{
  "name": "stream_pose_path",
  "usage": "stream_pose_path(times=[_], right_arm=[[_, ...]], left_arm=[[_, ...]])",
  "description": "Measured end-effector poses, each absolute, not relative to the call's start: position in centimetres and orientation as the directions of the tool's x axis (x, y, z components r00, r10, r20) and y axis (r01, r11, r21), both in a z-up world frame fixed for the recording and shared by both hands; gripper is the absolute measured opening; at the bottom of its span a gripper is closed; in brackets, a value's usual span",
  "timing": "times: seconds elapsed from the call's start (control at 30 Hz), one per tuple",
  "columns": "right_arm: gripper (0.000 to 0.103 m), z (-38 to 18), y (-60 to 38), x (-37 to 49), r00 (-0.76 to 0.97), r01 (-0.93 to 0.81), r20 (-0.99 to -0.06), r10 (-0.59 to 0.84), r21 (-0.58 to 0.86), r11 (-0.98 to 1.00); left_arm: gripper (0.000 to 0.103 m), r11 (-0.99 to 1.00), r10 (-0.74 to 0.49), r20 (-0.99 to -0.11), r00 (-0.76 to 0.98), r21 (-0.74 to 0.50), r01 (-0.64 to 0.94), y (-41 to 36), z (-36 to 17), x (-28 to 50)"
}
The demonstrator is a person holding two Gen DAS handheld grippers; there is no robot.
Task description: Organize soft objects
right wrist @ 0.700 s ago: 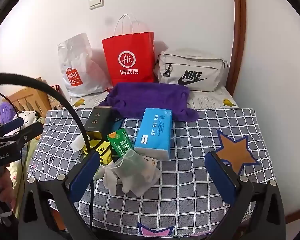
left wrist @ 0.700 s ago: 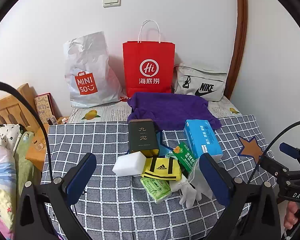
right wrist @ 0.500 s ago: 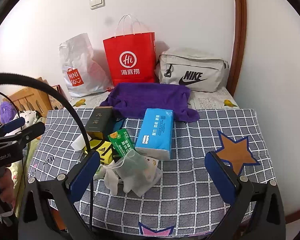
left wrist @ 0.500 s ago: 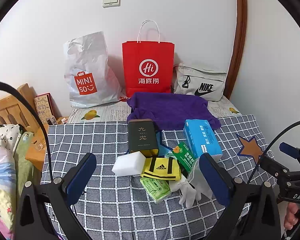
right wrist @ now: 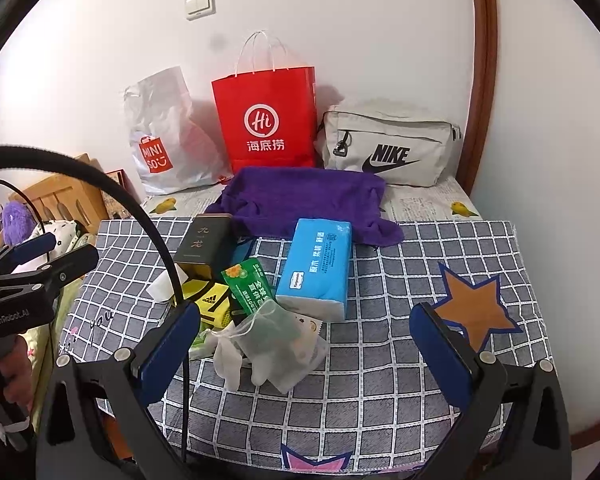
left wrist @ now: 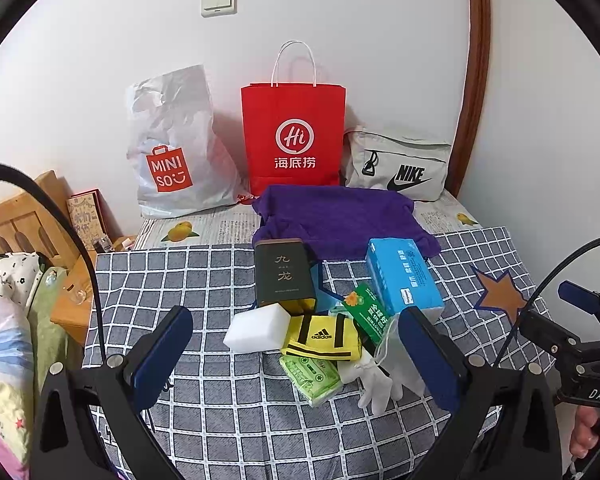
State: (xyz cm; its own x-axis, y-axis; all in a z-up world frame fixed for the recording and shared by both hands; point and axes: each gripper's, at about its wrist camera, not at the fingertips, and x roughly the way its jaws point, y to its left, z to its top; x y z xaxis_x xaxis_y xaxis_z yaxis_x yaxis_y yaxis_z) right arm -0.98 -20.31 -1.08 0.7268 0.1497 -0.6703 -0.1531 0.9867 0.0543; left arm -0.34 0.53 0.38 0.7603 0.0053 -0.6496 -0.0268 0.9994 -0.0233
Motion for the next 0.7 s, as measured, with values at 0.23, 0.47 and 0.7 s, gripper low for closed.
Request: stream_pose_path(times=[0.23, 0.47, 0.7], right_arm=[[0.103, -0.94, -20.28, -1.07, 0.727, -0.154, -0.670, 0.151, 0.055, 0.987], [0.103, -0.77, -20.21, -1.11, 0.729, -0.157, -0.667, 0.155, 0.057, 0.986], [0.103, -0.72, -20.26, -1.17, 0.730, -0.158, -0.666, 0.155, 0.056, 0.986]], left_arm=[[0.103, 0.999, 0.009, -0.650, 0.760, -0.019, -0.028, 0.55, 0.44, -0.38], [0.103, 0.999, 0.005, -0.649, 0.760, -0.021, -0.024, 0.57, 0.43, -0.47], [0.103, 0.999, 0.004, -0.649, 0.760, -0.022, -0.024, 0.63, 0.53, -0.56]])
